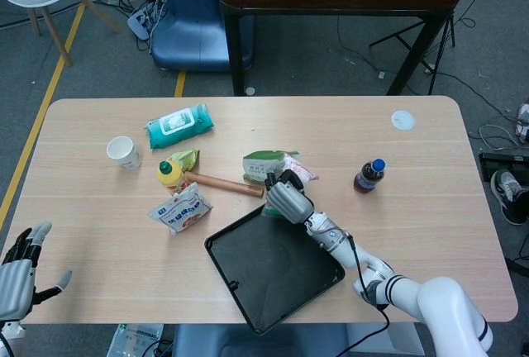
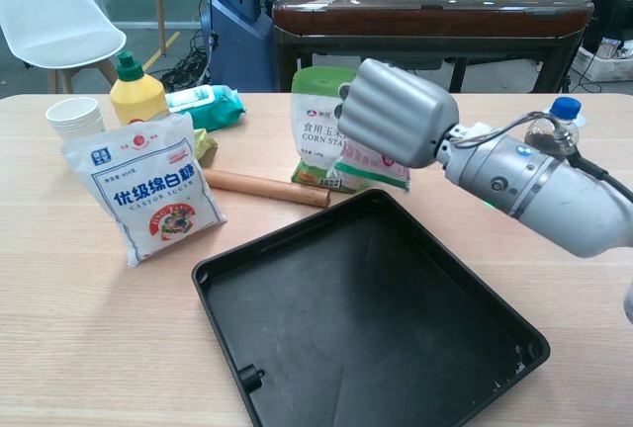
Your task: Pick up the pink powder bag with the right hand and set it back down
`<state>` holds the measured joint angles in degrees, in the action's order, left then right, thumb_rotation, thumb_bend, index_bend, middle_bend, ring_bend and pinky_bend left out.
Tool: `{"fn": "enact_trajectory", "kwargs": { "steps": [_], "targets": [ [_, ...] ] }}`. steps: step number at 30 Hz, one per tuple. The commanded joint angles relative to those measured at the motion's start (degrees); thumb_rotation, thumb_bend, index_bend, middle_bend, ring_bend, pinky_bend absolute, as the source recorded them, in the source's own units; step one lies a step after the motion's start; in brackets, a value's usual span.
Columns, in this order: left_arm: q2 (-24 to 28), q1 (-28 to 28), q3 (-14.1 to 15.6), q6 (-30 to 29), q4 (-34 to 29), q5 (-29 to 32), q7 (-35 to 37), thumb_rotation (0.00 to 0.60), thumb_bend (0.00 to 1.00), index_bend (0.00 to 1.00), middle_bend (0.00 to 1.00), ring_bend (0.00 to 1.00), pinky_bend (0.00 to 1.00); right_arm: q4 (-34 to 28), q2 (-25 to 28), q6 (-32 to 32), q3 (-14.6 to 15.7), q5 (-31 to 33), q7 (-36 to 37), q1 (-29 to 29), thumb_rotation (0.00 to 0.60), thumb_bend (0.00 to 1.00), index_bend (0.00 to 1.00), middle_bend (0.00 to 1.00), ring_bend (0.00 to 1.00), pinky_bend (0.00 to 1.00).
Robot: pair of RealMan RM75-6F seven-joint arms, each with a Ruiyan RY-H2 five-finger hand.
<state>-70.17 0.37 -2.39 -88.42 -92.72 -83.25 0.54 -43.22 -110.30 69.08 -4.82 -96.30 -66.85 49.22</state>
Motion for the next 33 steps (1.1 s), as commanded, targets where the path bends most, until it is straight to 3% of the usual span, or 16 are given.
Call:
{"fn": "enact_trajectory", "kwargs": {
  "steps": [1,21,33],
  "targets": [
    [-0.1,0.1,0.0,-0.1,0.1,0.1,0.2,0.600,0.23,0.08,0.09,0.03,0.13,1.5,-1.5,-0.6,0.9,-0.3,-1.0,-0.4,0.600,0.47,0.78,0.86,0.89,0.92],
    [0.0,0.4,-0.1,0.0,0.3,0.5,0.3,0.600,0.23,0.08,0.09,0.03,0.13,5.4,-4.6,-0.8,-0.4,1.7,-1.7,-1.0,0.600,0.46,0.78,0.87,0.89,0.92],
    [-0.6,0.2,-0.1,0.5,0.7,0.6,0.5,0.600,0.23,0.08,0.09,0.03,0.13,9.2,-6.1,-3.3,1.6,2.0,-3.1,-2.4,0.600,0.46,0.78,0.88,0.89,0.92]
  ]
}}
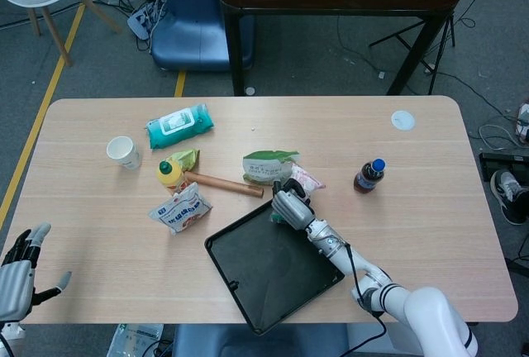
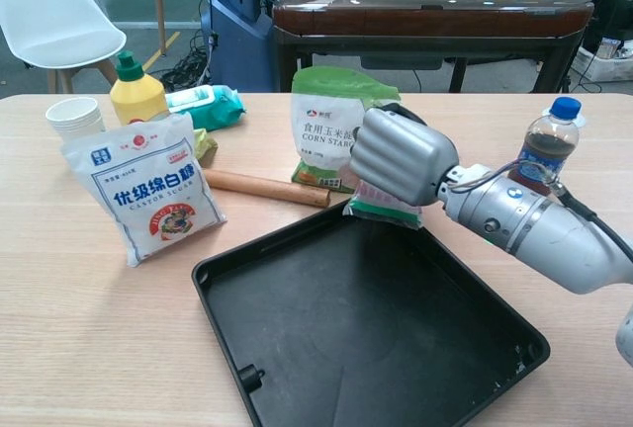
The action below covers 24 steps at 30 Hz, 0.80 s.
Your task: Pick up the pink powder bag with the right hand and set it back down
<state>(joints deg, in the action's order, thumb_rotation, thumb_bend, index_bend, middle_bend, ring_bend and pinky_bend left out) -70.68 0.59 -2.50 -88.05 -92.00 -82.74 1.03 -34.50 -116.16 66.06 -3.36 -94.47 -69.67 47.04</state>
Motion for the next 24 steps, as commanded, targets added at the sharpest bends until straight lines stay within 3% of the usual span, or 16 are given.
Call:
{"fn": "enact_trajectory", "kwargs": {
  "steps": [1,16,24],
  "targets": [
    [-0.1,-0.1,0.0,0.1,0.0,0.1,0.1,0.600,0.23,0.08,0.09,0.03,0.13,0.7,-0.3,-0.4,0.3,0.1,-0.3,-0.2,0.600,0.46,0.78,0.88,0.89,0.92],
    [-0.4,0.1,0.0,0.1,0.7,0.2,0.8,0.600,0.23,0.08,0.09,0.03,0.13,6.5,-3.1,-2.3,2.0,0.6,0.1,-2.1,0.600,0.46,0.78,0.88,0.88,0.91],
    [-0.3,0.2,0.0,-0.1,0.6,0.1,0.8,0.600,0.23,0.08,0.09,0.03,0.13,5.2,-2.5,-0.3,-0.1,1.5,1.0,-0.7,0.600,0.46,0.78,0.88,0.88,0.91]
  ]
}}
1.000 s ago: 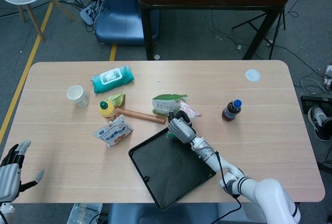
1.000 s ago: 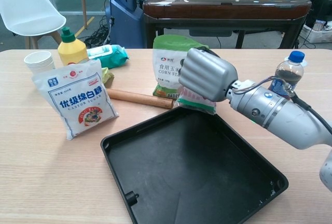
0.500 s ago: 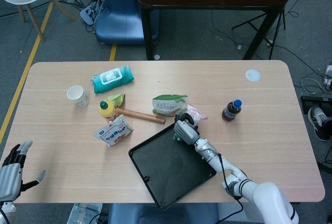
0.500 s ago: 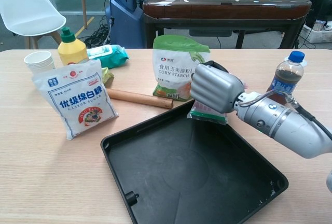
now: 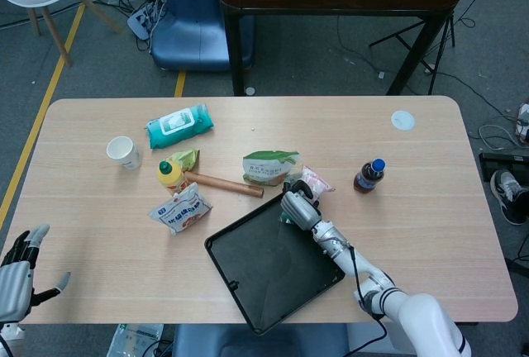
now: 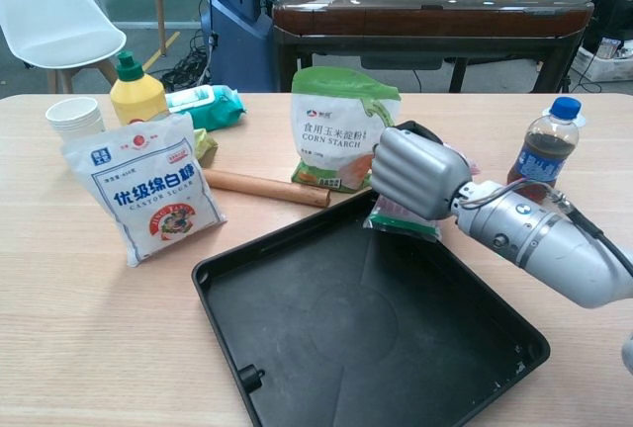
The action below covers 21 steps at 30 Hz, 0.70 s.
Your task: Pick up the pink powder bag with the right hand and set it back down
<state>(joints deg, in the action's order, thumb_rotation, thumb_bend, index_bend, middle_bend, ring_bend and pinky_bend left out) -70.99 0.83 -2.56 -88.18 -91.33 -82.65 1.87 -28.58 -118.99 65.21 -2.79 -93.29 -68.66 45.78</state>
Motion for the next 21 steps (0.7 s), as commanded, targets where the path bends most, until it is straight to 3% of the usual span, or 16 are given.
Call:
{"fn": "enact_trajectory", "kwargs": {
  "steps": [1,21],
  "targets": [
    [0.0,0.0,0.0,0.0,0.0,-0.1,0.0,0.600,0.23,0.08,0.09,0.03,0.13,-1.1,0.4,0.7,-0.9,0.4,-0.2,0.8,0.600,0.46,0.78,0.88,0.88,0.91],
    [-0.2,0.3,0.1,0.0,0.6,0.1,0.8,0.600,0.23,0.08,0.09,0.03,0.13,-0.3,-1.3,-1.4,0.5,0.6,-2.2,0.4,0.600,0.46,0.78,0.88,0.88,0.91]
  ]
}}
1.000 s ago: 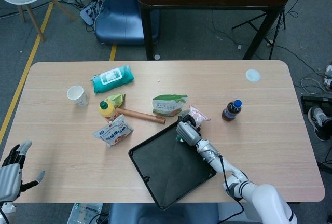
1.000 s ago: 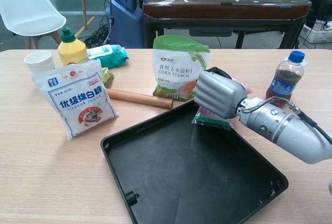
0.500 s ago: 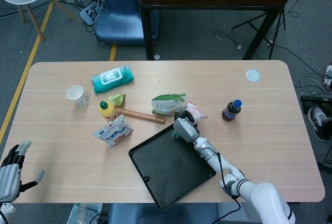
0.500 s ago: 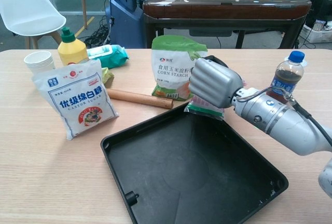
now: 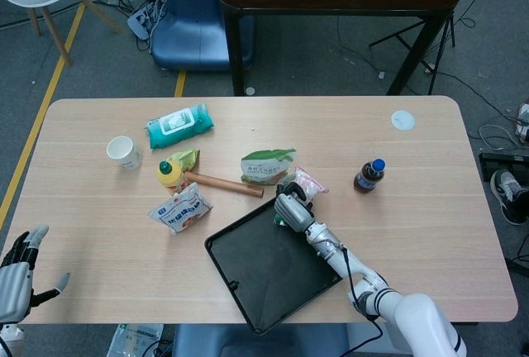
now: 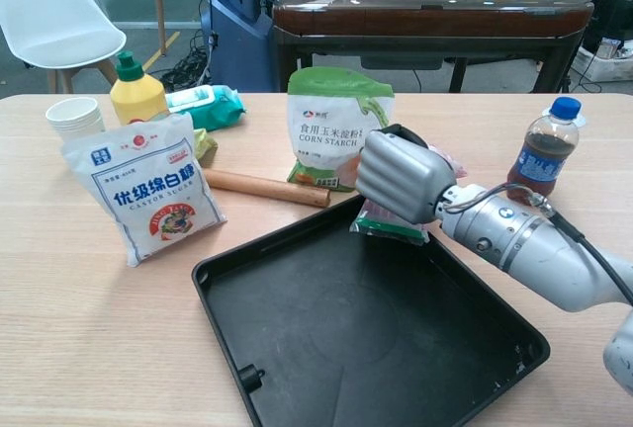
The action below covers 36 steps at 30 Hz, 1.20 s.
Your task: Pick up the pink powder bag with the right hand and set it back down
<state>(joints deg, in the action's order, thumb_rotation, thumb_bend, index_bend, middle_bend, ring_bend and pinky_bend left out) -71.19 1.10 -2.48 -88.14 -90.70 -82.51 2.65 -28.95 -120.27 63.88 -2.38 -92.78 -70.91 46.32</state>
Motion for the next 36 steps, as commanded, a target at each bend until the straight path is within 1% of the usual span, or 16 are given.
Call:
{"fn": "enact_trajectory", "kwargs": {
  "steps": [1,3,7,12,14,18,20,24,28,30,33,36],
  "targets": [
    [0.0,0.0,0.0,-0.1,0.0,-0.1,0.1,0.600,0.23,0.08,0.09,0.03,0.13,0.1,-0.1,-0.1,0.0,0.2,0.0,-0.3,0.600,0.46,0.78,0.88,0.87,0.91],
    [0.0,0.0,0.1,-0.1,0.0,-0.3,0.0,0.600,0.23,0.08,0.09,0.03,0.13,-0.1,0.0,0.1,-0.1,0.2,0.1,-0.2,0.600,0.46,0.78,0.88,0.87,0.91],
    [0.3,0.1,0.0,-0.5,-0.3,-0.4,0.0,0.600,0.23,0.08,0.09,0.03,0.13,-1.2,0.7,1.8,-1.4,0.5,1.1,0.6,0.600,0.46,0.78,0.88,0.87,0.91],
    [0.5,0.2,0.0,-0.8,-0.6,-0.6,-0.1,0.600,0.23,0.08,0.09,0.03,0.13,-4.9,2.6,3.2,-2.7,1.1,2.9,1.0,0.600,0.46,0.78,0.88,0.87,0.91],
    [0.4,0.2,0.0,-0.7,-0.7,-0.7,-0.2,0.600,0.23,0.08,0.09,0.03,0.13,-7.5,3.7,3.4,-2.8,1.4,5.2,0.6,0.600,0.46,0.78,0.88,0.87,0.91],
    [0.5,0.0,0.0,-0.6,-0.9,-0.9,-0.4,0.600,0.23,0.08,0.09,0.03,0.13,-12.4,6.5,4.8,-2.8,1.6,12.1,-0.6,0.600,0.46,0.81,0.88,0.87,0.91],
    [0.6,0.0,-0.1,-0.6,-1.1,-1.0,-0.6,0.600,0.23,0.08,0.09,0.03,0.13,-15.2,7.7,5.0,-4.0,3.3,15.5,-1.7,0.600,0.46,0.81,0.88,0.87,0.91],
    [0.7,-0.1,0.0,-0.5,-1.6,-1.0,-1.2,0.600,0.23,0.08,0.09,0.03,0.13,-23.0,10.6,4.0,-7.3,8.3,22.3,-3.9,0.600,0.46,0.81,0.88,0.87,0.91],
    [0.9,-0.3,0.0,-0.5,-2.3,-1.2,-2.1,0.600,0.23,0.08,0.09,0.03,0.13,-33.5,16.0,0.9,-10.1,14.1,28.2,-6.1,0.600,0.45,0.81,0.88,0.87,0.91],
    [1.0,-0.3,0.0,-0.5,-2.8,-1.3,-2.6,0.600,0.23,0.08,0.09,0.03,0.13,-37.9,19.2,-0.8,-10.5,15.8,30.0,-6.7,0.600,0.45,0.81,0.88,0.87,0.91],
    [1.1,-0.4,0.0,-0.6,-3.4,-1.4,-3.5,0.600,0.23,0.08,0.09,0.03,0.13,-44.0,24.3,-3.4,-11.5,18.9,35.3,-8.0,0.600,0.45,0.81,0.86,0.86,0.90],
    [1.0,-0.5,0.1,-0.4,-3.9,-1.3,-4.1,0.600,0.23,0.08,0.09,0.03,0.13,-47.6,28.1,-7.2,-12.3,22.7,40.8,-8.8,0.600,0.45,0.81,0.86,0.85,0.89]
  ]
}}
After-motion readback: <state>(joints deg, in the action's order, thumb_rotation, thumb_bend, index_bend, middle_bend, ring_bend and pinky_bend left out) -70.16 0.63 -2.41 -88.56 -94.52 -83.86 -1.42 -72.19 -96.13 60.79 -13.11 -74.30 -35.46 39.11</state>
